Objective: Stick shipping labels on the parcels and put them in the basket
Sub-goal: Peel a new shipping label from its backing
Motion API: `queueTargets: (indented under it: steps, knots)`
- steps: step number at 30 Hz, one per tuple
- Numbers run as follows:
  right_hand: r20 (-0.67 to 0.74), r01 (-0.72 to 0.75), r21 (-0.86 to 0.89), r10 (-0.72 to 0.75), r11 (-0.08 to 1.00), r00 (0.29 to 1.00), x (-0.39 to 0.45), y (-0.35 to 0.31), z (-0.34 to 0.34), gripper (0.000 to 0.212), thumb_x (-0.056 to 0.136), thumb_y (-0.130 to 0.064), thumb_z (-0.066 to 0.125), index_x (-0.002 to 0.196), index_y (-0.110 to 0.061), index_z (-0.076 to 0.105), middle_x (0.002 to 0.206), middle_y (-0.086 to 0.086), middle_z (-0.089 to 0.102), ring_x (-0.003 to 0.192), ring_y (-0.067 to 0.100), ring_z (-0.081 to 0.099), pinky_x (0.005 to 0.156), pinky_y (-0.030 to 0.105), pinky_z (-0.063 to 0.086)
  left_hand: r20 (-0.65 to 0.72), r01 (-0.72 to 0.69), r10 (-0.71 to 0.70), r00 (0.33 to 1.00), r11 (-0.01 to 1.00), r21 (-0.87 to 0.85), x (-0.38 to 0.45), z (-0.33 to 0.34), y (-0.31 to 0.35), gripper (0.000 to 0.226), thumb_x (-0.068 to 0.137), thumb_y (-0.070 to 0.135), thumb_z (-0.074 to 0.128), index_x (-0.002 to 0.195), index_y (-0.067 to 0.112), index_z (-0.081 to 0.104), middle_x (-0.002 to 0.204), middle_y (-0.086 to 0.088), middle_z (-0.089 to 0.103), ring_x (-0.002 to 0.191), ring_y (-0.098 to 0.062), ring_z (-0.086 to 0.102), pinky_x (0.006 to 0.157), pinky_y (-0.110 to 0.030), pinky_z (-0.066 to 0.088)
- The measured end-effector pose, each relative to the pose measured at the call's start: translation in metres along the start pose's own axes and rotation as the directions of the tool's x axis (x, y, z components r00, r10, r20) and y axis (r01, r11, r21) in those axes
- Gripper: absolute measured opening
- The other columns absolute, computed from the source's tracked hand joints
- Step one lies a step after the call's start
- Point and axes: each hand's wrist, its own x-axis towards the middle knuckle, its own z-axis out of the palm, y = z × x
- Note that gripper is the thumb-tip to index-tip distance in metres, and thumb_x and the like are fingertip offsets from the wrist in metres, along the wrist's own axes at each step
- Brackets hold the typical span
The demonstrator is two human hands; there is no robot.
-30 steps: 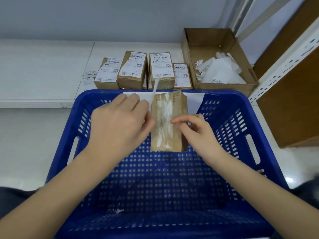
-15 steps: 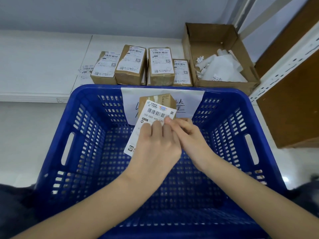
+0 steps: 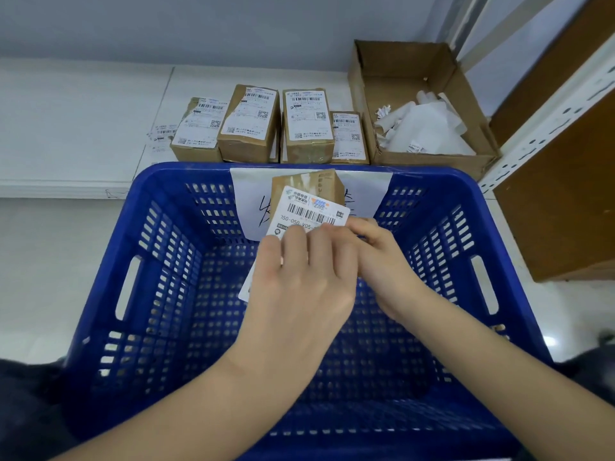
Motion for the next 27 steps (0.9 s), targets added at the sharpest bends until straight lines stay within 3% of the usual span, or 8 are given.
queueTargets:
  steps: [3, 5, 7, 8, 11, 14, 19, 27]
  knots:
    - [0.012, -0.006, -0.019, 0.006, 1.0, 1.0, 0.001, 0.0, 0.0, 0.015, 0.086, -0.025, 0.067, 0.099, -0.027, 0.075, 0.122, 0.007, 0.052, 0.113, 0.021, 0.057, 0.094, 0.039, 0.052, 0.001, 0.015, -0.015, 1.0, 1.0, 0.014, 0.0, -0.002, -0.004, 0.035, 0.093, -0.005, 0.034, 0.084, 0.011, 0.064, 0.063, -0.004, 0.042, 0.066, -0.022, 0.023, 0.057, -0.033, 0.027]
    - [0.011, -0.014, -0.027, 0.015, 1.0, 1.0, 0.0, -0.002, 0.002, 0.017, 0.083, -0.032, 0.068, 0.098, -0.028, 0.076, 0.122, 0.009, 0.053, 0.112, 0.025, 0.057, 0.093, 0.043, 0.052, 0.154, 0.01, 0.013, 0.988, 0.988, -0.151, 0.004, -0.013, -0.011, 0.014, 0.092, 0.008, 0.051, 0.093, 0.011, 0.064, 0.069, -0.004, 0.049, 0.06, -0.021, 0.036, 0.055, -0.033, 0.032]
    - [0.02, -0.039, -0.019, 0.039, 0.999, 0.999, -0.002, -0.004, 0.002, 0.015, 0.084, -0.031, 0.067, 0.093, -0.024, 0.076, 0.122, 0.014, 0.055, 0.108, 0.026, 0.06, 0.086, 0.04, 0.055, 0.436, 0.139, 0.047, 0.899, 0.913, -0.385, 0.014, -0.014, -0.023, 0.034, 0.089, 0.041, 0.058, 0.113, 0.016, 0.056, 0.092, -0.002, 0.056, 0.073, -0.022, 0.056, 0.061, -0.032, 0.04]
    - [0.038, -0.054, -0.006, 0.054, 0.999, 0.998, -0.002, -0.005, 0.0, 0.015, 0.088, -0.028, 0.064, 0.095, -0.021, 0.075, 0.121, 0.014, 0.058, 0.104, 0.023, 0.063, 0.079, 0.036, 0.057, 0.639, 0.337, 0.058, 0.767, 0.811, -0.478, 0.024, -0.009, -0.036, 0.056, 0.079, 0.063, 0.052, 0.118, 0.023, 0.05, 0.106, 0.004, 0.056, 0.084, -0.018, 0.061, 0.07, -0.031, 0.045]
    - [0.088, -0.082, 0.048, 0.077, 0.995, 0.993, -0.007, -0.012, -0.005, 0.02, 0.094, -0.021, 0.057, 0.106, -0.015, 0.072, 0.105, 0.003, 0.072, 0.085, 0.008, 0.069, 0.062, 0.022, 0.056, 0.857, 0.847, 0.03, 0.515, 0.132, -0.514, 0.042, 0.012, -0.095, 0.062, 0.038, 0.082, 0.058, 0.085, 0.042, 0.066, 0.094, 0.018, 0.071, 0.079, -0.009, 0.07, 0.081, -0.043, 0.052]
    - [0.073, -0.082, 0.037, 0.079, 0.996, 0.994, -0.007, -0.015, -0.006, 0.02, 0.094, -0.025, 0.056, 0.107, -0.02, 0.071, 0.101, -0.003, 0.073, 0.085, 0.007, 0.068, 0.067, 0.025, 0.056, 0.835, 0.827, 0.002, 0.551, 0.136, -0.546, 0.043, 0.022, -0.122, 0.049, 0.044, 0.064, 0.076, 0.081, 0.033, 0.073, 0.083, 0.018, 0.072, 0.082, -0.005, 0.07, 0.077, -0.035, 0.053]
    - [0.077, -0.083, 0.034, 0.08, 0.996, 0.994, -0.005, -0.017, -0.008, 0.021, 0.095, -0.027, 0.055, 0.107, -0.022, 0.071, 0.102, -0.004, 0.073, 0.097, 0.014, 0.068, 0.078, 0.035, 0.058, 0.86, 0.879, 0.251, 0.444, 0.065, -0.472, 0.04, 0.013, -0.097, 0.041, 0.05, 0.052, 0.067, 0.083, 0.03, 0.078, 0.093, 0.013, 0.074, 0.089, -0.002, 0.069, 0.08, -0.029, 0.054]
    - [0.017, -0.018, 0.025, 0.017, 1.0, 1.0, -0.003, -0.015, -0.011, 0.017, 0.091, -0.025, 0.056, 0.093, -0.019, 0.072, 0.118, 0.005, 0.063, 0.102, 0.015, 0.064, 0.073, 0.026, 0.056, 0.861, 0.891, 0.23, 0.453, -0.111, -0.44, 0.032, 0.022, -0.076, 0.032, 0.062, 0.032, 0.071, 0.087, 0.013, 0.075, 0.094, 0.002, 0.075, 0.094, -0.013, 0.07, 0.083, -0.034, 0.057]
